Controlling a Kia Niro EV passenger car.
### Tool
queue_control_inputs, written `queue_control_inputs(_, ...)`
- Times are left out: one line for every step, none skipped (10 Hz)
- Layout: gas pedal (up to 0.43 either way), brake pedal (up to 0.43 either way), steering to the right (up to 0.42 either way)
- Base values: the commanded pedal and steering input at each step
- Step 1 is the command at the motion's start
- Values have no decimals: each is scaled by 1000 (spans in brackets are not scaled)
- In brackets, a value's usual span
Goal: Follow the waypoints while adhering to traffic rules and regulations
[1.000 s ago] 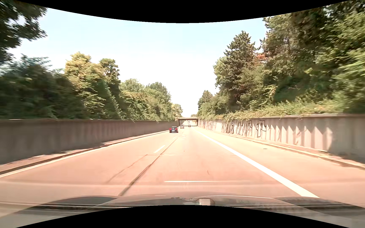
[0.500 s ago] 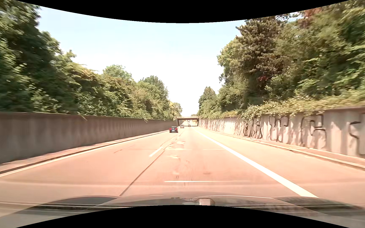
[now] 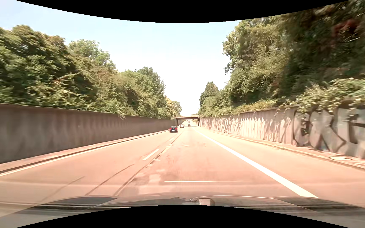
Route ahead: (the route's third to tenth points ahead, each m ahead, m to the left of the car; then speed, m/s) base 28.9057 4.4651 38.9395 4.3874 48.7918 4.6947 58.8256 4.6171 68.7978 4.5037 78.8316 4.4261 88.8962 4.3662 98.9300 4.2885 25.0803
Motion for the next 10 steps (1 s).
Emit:
queue_control_inputs(177,0,-1)
queue_control_inputs(189,0,-2)
queue_control_inputs(189,0,-1)
queue_control_inputs(189,0,-1)
queue_control_inputs(189,0,-1)
queue_control_inputs(197,0,-1)
queue_control_inputs(197,0,-1)
queue_control_inputs(197,0,-1)
queue_control_inputs(197,0,0)
queue_control_inputs(209,0,0)
